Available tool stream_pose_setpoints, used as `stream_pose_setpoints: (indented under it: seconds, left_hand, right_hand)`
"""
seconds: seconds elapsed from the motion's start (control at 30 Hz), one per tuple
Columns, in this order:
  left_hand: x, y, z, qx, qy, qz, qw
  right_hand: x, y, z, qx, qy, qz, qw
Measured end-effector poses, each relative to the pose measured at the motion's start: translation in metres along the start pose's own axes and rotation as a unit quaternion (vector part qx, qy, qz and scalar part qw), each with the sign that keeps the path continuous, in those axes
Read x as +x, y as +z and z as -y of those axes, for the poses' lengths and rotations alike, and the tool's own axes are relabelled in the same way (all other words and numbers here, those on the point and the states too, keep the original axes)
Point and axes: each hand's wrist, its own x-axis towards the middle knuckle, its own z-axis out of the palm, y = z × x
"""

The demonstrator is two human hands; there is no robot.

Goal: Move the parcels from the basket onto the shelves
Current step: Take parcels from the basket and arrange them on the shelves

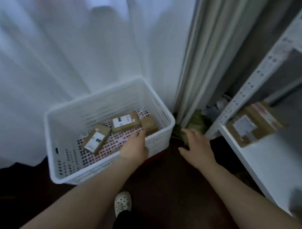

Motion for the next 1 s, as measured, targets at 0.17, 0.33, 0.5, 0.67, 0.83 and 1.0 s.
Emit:
stream_pose_setpoints:
  seconds: [0.17,0.33,0.5,0.67,0.83,1.0]
  left_hand:
    - [0.051,-0.045,0.133,-0.037,-0.092,-0.013,0.995]
    - [0.091,-0.048,0.246,-0.075,-0.16,-0.011,0.984]
    - [0.128,-0.024,0.31,-0.09,-0.193,0.008,0.977]
    - [0.171,0.027,0.348,-0.124,-0.227,0.03,0.965]
    - [0.227,0.091,0.378,-0.128,-0.261,0.027,0.956]
    - [0.281,0.146,0.413,-0.064,-0.295,0.056,0.952]
  right_hand:
    - [0.096,0.048,0.105,0.002,-0.035,0.061,0.997]
    - [0.172,0.109,0.171,0.014,-0.007,0.151,0.988]
    - [0.223,0.162,0.185,0.012,0.01,0.213,0.977]
    - [0.277,0.219,0.187,0.026,0.032,0.264,0.964]
    - [0.329,0.297,0.196,0.049,0.01,0.299,0.953]
    - [0.37,0.367,0.189,0.032,-0.019,0.325,0.945]
